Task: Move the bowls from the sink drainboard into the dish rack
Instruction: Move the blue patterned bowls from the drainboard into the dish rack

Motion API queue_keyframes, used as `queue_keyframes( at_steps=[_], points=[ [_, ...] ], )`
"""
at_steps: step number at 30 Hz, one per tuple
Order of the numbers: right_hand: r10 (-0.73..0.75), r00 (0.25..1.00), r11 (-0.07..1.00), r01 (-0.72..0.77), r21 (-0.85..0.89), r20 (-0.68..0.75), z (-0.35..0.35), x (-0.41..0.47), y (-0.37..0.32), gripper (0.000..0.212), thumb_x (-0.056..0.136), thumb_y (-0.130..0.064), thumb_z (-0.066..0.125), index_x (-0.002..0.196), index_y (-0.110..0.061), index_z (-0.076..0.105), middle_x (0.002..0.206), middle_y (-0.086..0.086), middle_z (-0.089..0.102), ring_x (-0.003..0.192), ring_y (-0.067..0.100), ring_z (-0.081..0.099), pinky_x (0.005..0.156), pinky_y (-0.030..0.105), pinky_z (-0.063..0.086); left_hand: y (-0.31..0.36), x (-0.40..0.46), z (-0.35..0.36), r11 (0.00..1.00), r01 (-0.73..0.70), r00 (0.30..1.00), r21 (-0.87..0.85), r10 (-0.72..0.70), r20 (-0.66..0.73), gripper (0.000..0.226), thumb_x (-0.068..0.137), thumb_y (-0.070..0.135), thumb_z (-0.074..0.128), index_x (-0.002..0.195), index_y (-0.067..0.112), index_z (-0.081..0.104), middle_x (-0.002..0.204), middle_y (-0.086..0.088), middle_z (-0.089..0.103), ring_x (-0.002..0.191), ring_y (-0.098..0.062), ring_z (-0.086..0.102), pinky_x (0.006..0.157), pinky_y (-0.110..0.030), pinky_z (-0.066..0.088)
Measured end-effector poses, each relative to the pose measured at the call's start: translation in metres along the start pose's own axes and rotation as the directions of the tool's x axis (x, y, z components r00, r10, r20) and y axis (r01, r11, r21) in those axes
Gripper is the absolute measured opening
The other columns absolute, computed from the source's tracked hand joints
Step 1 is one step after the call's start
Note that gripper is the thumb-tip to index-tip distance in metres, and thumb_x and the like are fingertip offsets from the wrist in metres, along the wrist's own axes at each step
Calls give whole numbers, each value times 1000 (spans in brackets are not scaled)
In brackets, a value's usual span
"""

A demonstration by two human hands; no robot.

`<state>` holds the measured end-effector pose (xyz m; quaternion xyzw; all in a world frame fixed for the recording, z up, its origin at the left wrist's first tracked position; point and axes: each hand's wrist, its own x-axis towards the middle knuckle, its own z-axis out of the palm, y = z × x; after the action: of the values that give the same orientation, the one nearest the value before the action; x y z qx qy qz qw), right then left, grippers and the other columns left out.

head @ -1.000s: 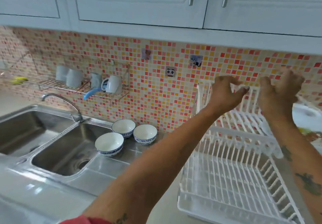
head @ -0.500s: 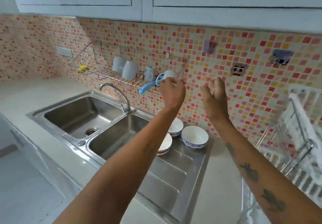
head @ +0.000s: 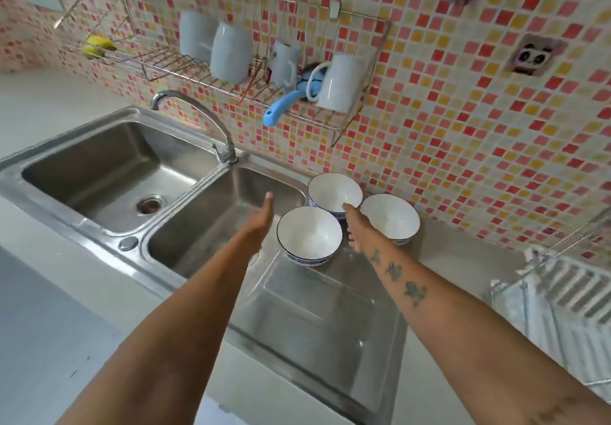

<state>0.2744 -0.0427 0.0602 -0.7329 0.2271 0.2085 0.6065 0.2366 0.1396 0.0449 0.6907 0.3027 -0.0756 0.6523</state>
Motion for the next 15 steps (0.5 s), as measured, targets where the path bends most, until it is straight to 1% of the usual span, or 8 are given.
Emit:
queue_keyframes(
  at_steps=[1,2,4,5,7,9,12,15],
  points=[
    [2,1000,1000,-2,16,-3,3,3,2,55,99,-41,43,143,-9,41,142,13,48,132,30,45,101,38,37,-7,5,2,1000,6,1000,-12,-6,7,121,63,95,29,151,12,30,159,-10,28,144,-29,33,116,-44,29],
    [-5,1000,999,5,42,0,6,4,3,52,99,-41,42,141,-10,43,138,11,49,130,28,46,101,38,38,-10,5,3,999,20,1000,-49,-20,6,121,63,95,29,150,11,31,158,-10,30,143,-28,34,116,-42,29],
    [-29,1000,993,29,111,-2,13,16,7,50,97,-43,45,140,-17,44,135,5,53,124,27,52,101,41,45,-14,6,9,994,57,998,-94,-56,16,88,89,72,29,148,7,33,155,-10,34,142,-27,35,116,-42,30],
    [-35,999,993,36,117,-8,16,28,13,54,92,-48,49,139,-22,45,137,4,54,119,26,56,97,43,49,-18,10,13,991,72,997,-113,-68,35,76,96,63,28,146,7,37,151,-12,40,138,-26,39,113,-40,33],
    [-40,997,991,47,126,-62,21,59,29,65,77,-59,57,133,-26,51,135,2,58,113,26,60,93,42,52,-22,15,25,983,94,994,-157,-83,76,73,94,64,27,138,11,48,138,-9,52,119,-25,52,98,-35,40],
    [-40,995,991,51,127,-89,30,33,23,59,82,-53,61,131,-21,54,129,1,59,114,26,60,94,39,50,-30,21,35,978,85,995,-189,-72,74,75,89,69,27,129,13,56,132,-4,59,109,-22,57,90,-33,42],
    [-43,997,989,52,136,-68,35,24,21,43,96,-39,53,131,-14,55,123,3,58,107,23,57,86,34,47,-35,21,42,968,46,999,-245,-47,-1,62,98,54,31,134,8,48,133,-6,54,117,-23,53,92,-30,38],
    [-33,996,990,44,131,-81,37,26,22,43,95,-44,51,125,-15,59,120,5,62,98,24,58,81,33,48,-39,24,44,955,44,998,-293,-53,-22,64,95,57,33,135,9,46,134,-9,54,121,-29,54,101,-36,43]
  ],
)
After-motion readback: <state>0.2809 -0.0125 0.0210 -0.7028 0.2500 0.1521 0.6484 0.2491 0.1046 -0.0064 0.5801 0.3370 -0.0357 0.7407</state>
